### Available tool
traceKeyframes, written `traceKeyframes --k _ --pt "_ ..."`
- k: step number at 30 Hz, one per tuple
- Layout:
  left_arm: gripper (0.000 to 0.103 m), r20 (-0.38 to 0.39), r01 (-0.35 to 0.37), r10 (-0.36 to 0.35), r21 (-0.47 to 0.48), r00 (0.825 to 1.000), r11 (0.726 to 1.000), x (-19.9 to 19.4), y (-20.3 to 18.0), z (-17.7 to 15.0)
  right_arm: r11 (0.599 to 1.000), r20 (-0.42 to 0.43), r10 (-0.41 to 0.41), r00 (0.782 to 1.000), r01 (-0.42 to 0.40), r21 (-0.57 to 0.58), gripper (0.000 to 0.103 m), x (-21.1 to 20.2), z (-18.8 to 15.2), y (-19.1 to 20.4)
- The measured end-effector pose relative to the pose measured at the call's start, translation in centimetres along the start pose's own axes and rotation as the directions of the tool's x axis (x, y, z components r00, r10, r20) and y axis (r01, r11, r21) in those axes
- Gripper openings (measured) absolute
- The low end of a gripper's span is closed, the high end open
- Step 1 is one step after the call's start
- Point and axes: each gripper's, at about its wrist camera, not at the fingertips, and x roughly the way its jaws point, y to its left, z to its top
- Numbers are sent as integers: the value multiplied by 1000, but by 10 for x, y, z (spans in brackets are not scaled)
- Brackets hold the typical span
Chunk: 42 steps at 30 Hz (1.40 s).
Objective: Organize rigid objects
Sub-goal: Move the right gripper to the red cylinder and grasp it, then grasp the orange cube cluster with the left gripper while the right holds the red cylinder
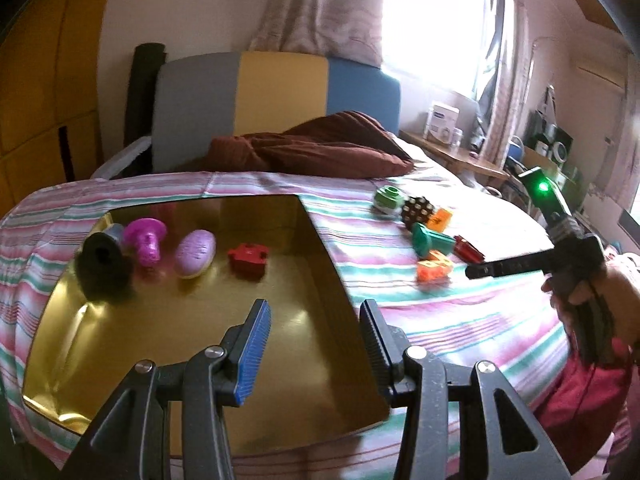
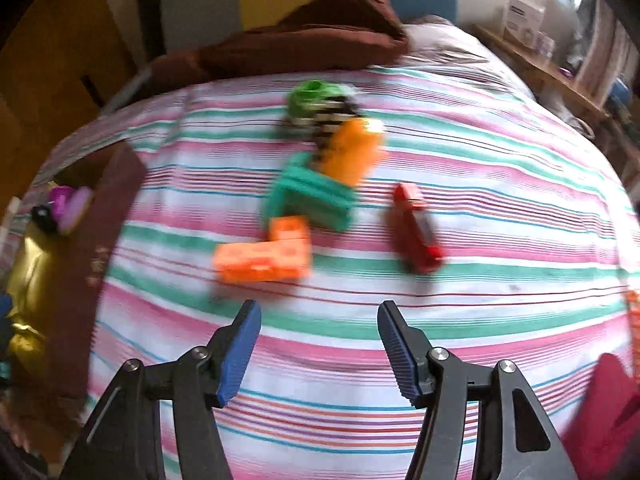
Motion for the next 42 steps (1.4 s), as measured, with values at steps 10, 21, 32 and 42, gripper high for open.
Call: traceKeyframes --k 10,21,32,42 --pt "47 -24 61 -59 88 998 994 -3 -43 2 994 91 -89 992 82 75 61 16 36 -61" --pt "47 -84 109 -97 150 992 983 10 -80 -3 1000 56 -11 998 10 22 39 50 46 -53" --pt "47 -156 173 -149 152 977 973 40 -114 17 997 0 10 1000 -10 80 26 50 42 -56" --pt "47 -204 166 -145 92 968 982 111 -137 52 991 -55 -11 998 18 131 26 46 38 -67"
